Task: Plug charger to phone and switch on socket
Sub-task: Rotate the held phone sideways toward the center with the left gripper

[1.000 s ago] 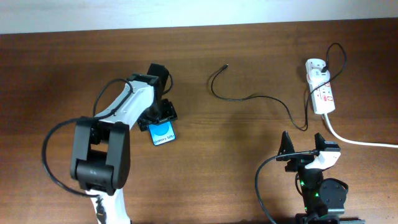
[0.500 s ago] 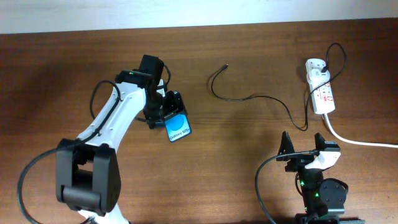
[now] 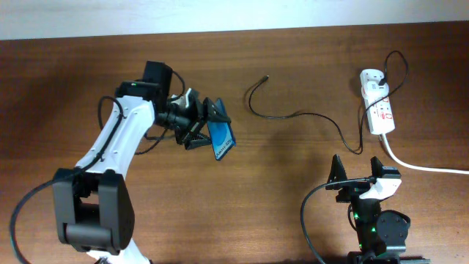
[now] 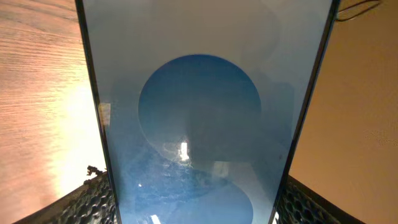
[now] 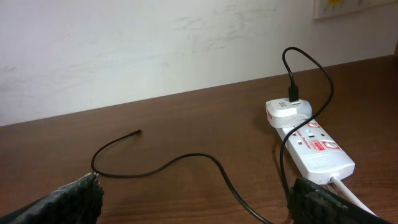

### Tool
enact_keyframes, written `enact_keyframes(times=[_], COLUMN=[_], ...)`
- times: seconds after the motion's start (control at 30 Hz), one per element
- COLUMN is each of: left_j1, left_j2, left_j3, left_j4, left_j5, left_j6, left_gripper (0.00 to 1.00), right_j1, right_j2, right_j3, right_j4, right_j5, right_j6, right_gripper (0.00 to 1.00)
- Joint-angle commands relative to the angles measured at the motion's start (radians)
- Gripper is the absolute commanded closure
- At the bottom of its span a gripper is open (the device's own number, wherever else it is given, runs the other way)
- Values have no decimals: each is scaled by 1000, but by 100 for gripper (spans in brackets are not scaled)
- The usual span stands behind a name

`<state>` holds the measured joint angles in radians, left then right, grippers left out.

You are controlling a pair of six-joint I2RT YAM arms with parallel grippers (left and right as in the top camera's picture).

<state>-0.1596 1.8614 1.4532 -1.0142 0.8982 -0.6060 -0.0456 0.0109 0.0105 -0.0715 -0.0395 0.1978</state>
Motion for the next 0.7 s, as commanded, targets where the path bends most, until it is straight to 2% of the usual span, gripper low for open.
enact_keyframes(times=[0.0, 0.1, 0.3, 0.67], left_j1=[8, 8, 8, 8], left_j2=[-35, -35, -35, -35], left_j3=[12, 12, 12, 12], left_j4=[7, 6, 6, 7], left_j5=[135, 237, 307, 311], left_j6=[-54, -61, -92, -105], left_gripper=[36, 35, 36, 38], right_j1=[5, 5, 5, 5], right_j2=[-7, -7, -7, -7], right_j3=[-5, -5, -5, -5], right_j4=[-4, -4, -4, -4], right_j5=[2, 2, 2, 2], right_j6=[-10, -10, -10, -10], right_gripper=[2, 2, 2, 2])
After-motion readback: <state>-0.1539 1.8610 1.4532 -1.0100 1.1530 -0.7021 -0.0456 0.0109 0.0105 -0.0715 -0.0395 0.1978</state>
